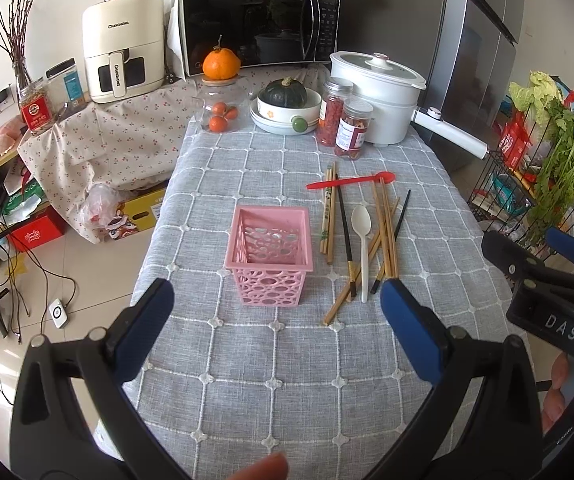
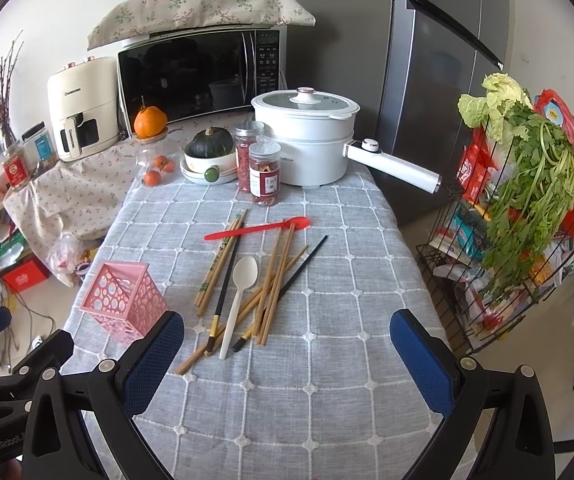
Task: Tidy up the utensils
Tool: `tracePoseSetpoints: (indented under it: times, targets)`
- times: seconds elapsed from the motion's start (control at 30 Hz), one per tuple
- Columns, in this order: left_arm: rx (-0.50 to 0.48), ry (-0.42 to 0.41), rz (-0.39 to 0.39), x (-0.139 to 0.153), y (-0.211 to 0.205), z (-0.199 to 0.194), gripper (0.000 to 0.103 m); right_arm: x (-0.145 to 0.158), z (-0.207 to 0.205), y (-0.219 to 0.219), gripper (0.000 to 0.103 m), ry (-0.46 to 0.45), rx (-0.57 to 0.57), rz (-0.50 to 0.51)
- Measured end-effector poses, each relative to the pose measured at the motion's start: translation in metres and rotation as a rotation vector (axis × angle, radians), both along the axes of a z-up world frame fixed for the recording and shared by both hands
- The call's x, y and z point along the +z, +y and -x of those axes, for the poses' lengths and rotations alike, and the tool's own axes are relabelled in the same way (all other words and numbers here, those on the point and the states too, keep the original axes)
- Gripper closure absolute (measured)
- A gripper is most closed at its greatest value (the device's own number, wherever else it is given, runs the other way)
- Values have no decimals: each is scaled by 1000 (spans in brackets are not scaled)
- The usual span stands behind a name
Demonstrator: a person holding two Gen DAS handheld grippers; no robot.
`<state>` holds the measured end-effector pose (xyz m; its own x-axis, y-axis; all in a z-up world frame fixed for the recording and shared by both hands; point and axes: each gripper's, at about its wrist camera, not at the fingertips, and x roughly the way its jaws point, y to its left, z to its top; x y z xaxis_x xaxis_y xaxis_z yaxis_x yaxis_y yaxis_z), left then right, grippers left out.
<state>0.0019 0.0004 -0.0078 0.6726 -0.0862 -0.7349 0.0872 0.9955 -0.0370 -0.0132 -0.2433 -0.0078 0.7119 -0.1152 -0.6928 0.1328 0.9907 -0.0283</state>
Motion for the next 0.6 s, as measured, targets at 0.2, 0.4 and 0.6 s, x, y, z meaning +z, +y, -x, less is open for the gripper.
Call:
tracePoseSetpoints:
  times: [0.2,0.4,0.6]
  targets:
    - [2,-1,0,0,0,1,0,0,0,0,0,1,1,0]
    - [2,-2,1,0,1,1,0,-1,0,0,0,1,1,1]
    - [5,-4,2,-1,1,-1,0,-1,0,-1,0,1,0,0]
